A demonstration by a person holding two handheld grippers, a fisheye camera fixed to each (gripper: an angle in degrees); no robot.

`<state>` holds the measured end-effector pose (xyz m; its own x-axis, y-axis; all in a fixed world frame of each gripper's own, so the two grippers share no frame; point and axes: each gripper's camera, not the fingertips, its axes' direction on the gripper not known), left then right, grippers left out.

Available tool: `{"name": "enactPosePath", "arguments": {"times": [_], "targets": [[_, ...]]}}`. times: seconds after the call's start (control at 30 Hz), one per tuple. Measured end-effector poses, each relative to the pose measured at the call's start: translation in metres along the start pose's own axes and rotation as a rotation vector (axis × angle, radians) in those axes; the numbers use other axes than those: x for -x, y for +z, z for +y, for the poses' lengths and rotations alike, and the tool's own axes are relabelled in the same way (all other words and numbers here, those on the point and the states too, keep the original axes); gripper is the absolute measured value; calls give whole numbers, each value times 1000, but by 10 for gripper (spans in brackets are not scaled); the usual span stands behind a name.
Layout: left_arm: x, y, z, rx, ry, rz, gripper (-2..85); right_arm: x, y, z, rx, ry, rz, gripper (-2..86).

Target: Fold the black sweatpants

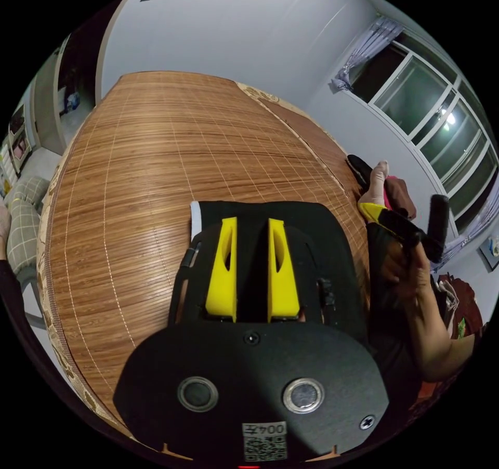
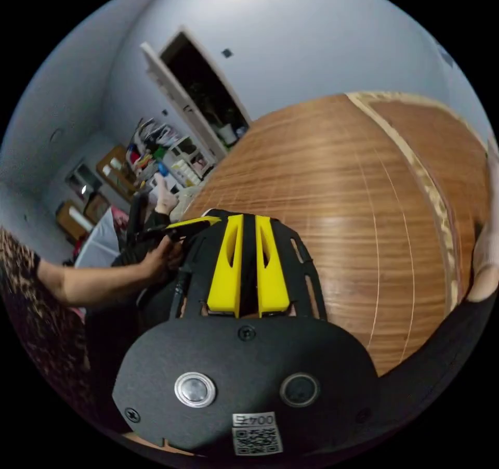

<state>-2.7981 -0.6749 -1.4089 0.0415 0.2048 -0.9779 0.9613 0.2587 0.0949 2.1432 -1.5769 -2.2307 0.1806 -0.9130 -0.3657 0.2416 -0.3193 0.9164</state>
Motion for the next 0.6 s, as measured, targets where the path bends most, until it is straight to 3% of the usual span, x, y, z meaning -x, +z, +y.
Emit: {"name": "enactPosePath", "arguments": {"times": [0.13, 0.33, 0.6], "targets": [[12, 1, -6, 7, 0, 1, 86, 65, 29, -1, 49, -248, 61, 67], [33, 3, -12, 15, -6, 2, 82, 81, 86, -4, 210, -275, 136, 64], [83, 5, -29, 60, -80, 120, 77, 85, 96, -7, 170, -277, 92, 64]]}}
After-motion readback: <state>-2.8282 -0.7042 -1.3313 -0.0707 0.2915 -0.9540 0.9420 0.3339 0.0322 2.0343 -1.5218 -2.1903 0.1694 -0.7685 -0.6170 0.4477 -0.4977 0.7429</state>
